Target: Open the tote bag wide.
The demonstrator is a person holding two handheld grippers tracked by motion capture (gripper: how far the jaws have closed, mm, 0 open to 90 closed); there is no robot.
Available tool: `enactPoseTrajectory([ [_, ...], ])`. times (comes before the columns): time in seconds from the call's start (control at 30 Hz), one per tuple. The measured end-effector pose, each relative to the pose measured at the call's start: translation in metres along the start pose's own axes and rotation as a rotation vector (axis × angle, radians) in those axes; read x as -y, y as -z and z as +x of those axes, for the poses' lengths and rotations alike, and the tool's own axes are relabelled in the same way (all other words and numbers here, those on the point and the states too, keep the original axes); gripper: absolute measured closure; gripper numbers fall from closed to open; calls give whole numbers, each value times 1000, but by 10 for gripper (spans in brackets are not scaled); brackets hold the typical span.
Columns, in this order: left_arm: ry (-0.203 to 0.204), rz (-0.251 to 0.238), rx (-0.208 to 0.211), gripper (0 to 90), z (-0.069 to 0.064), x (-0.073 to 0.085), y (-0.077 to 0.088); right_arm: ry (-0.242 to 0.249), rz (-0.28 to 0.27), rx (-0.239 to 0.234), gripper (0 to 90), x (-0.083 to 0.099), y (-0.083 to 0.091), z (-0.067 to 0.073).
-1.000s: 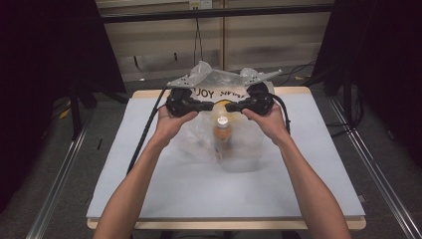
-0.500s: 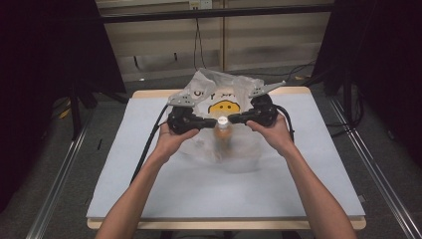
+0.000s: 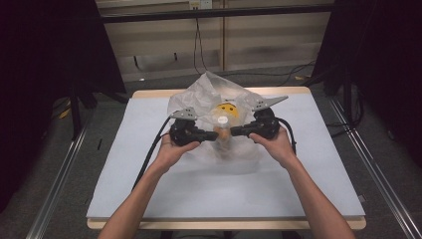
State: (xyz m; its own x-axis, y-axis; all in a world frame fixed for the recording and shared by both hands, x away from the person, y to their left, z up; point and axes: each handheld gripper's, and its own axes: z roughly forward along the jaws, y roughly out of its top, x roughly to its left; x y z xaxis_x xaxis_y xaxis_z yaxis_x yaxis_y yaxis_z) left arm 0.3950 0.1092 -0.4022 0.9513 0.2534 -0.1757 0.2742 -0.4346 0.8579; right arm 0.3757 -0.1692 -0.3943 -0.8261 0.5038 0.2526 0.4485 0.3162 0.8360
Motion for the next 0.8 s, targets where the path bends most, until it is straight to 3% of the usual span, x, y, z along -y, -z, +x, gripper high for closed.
enactPoseTrajectory([
  [0.17, 13, 0, -2, 900, 6, 12, -1, -7, -6, 3, 900, 14, -2, 1],
  [0.3, 52, 9, -9, 900, 12, 26, -7, -20, 37, 14, 900, 28, -7, -3],
  [0.6, 77, 78, -7, 900, 19, 43, -27, -57, 44, 12, 900, 51, -27, -9],
  [0.8, 105, 125, -44, 900, 29, 57, -34, -73, 76, 17, 900, 67, -41, -13],
])
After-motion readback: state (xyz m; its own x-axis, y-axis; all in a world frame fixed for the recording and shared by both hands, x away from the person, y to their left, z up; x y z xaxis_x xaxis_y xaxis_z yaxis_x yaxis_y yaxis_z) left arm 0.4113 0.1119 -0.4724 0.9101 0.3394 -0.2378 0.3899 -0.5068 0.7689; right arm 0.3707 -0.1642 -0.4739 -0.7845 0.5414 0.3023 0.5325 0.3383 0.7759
